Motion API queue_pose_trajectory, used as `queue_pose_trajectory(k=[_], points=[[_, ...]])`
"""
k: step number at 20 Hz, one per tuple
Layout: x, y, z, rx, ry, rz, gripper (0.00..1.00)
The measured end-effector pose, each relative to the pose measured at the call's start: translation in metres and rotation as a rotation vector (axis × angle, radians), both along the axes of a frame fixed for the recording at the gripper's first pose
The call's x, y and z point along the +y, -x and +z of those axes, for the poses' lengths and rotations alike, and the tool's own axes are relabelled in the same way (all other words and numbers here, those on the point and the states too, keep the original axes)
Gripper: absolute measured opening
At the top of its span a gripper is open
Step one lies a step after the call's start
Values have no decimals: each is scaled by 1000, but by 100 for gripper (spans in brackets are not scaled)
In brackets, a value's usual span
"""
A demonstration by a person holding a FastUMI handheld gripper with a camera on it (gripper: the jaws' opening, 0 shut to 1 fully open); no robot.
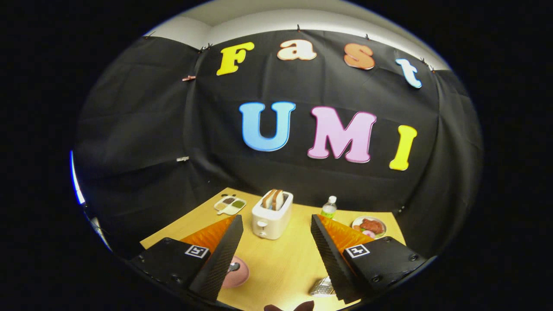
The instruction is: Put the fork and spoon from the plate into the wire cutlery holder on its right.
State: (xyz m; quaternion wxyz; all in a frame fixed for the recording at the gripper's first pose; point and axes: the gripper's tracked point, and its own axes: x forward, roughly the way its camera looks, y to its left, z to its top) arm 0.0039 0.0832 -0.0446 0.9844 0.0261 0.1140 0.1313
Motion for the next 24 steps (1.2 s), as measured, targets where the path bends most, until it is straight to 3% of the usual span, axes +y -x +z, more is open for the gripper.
queue_pose_trajectory(k=[9,15,20,22,24], points=[[78,23,-87,380,-14,206,99],[124,51,-178,699,-22,307,97],[160,61,-245,872,47,349,94],[171,62,-269,933,68,336,86],[183,62,-289,992,59,310,85]])
